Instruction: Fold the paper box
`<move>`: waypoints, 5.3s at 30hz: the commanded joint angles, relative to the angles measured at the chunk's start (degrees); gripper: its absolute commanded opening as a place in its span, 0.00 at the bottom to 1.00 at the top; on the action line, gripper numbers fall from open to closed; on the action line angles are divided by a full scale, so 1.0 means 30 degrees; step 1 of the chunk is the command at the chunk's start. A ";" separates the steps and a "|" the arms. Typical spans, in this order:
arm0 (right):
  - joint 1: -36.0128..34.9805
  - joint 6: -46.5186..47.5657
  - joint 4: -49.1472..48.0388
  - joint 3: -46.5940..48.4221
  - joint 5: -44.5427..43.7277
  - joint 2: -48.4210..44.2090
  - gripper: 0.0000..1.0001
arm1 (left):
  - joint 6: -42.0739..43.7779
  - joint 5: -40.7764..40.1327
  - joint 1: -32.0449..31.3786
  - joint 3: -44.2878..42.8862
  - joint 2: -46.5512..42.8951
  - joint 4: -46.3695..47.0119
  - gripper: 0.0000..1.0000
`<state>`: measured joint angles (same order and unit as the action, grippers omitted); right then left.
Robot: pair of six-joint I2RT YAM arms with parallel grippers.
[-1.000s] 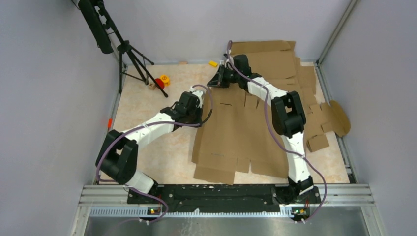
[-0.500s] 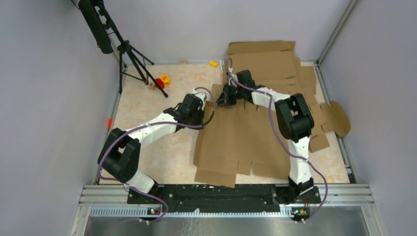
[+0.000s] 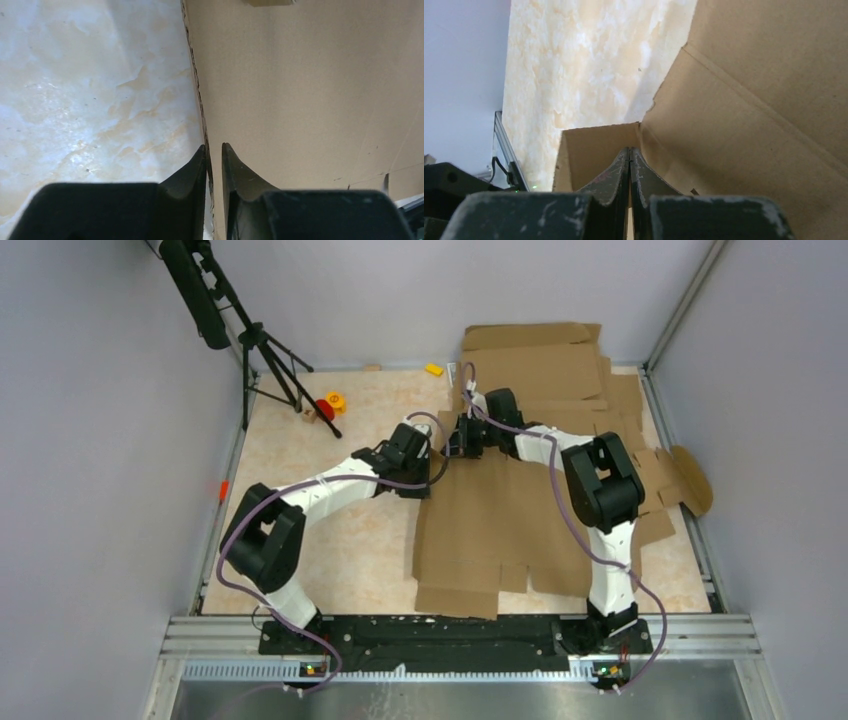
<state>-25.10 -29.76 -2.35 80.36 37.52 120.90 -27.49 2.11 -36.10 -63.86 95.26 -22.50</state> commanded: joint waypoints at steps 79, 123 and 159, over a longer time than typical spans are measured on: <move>-1.5854 0.8647 -0.2569 -1.0684 -1.5755 -0.8876 0.95 | -0.1806 0.5358 0.4990 -0.1614 0.2552 0.3611 0.00; -1.3097 0.4780 -0.0019 -0.6707 -1.8694 -0.5365 0.60 | -0.1801 0.5555 0.5152 -0.0474 0.2290 0.3954 0.00; -0.4115 0.2980 0.2456 -1.3782 -1.1834 -1.6573 0.70 | -0.4122 -0.5358 0.1753 -0.3201 0.2180 -0.0585 0.11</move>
<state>-44.64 -22.02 -4.71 35.40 -0.14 74.65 -40.38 -10.96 -30.50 -71.55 102.13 -24.49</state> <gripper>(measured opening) 0.668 0.110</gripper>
